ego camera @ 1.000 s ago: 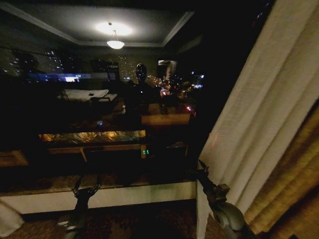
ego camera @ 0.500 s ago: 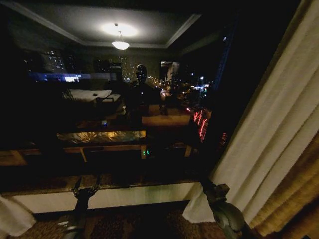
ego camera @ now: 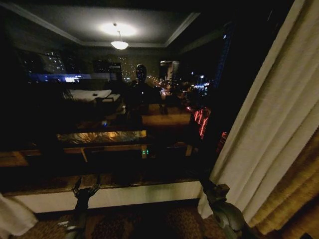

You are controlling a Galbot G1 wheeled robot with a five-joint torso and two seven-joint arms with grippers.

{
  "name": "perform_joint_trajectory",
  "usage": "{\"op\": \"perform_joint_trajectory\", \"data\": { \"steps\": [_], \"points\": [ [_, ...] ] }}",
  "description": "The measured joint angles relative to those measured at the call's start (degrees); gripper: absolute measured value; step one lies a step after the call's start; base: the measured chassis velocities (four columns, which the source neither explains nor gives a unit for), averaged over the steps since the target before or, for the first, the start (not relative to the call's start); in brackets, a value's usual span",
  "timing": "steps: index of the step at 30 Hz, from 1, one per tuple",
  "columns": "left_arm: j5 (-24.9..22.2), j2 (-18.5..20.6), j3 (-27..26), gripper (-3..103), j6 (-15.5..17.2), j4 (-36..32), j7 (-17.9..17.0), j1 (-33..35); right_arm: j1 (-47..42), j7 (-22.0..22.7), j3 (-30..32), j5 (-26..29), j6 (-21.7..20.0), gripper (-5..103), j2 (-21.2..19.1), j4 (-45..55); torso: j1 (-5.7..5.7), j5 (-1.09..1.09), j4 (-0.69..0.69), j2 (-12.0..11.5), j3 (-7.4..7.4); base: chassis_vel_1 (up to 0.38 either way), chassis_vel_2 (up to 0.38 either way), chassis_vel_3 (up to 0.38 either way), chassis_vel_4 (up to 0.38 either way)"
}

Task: Open the curtains by pulling them apart, changing their state from closed to fully open.

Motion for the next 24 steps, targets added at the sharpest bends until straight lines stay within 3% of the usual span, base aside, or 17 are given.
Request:
{"op": "perform_joint_trajectory", "data": {
  "steps": [11,24],
  "points": [
    [0.00,0.00,-0.01,100,0.00,0.00,0.00,0.00,0.00,-0.01,-0.01,0.00,0.00,100,0.00,0.02,0.00,-0.02,0.01,0.00,0.00,0.263,0.163,-0.253,-0.166],
    [0.00,0.00,-0.02,100,0.00,0.00,-0.02,0.00,0.00,-0.02,-0.02,0.00,0.00,100,0.00,0.04,0.01,-0.01,0.02,0.00,0.00,0.376,0.305,-0.378,-0.304]
  ]
}}
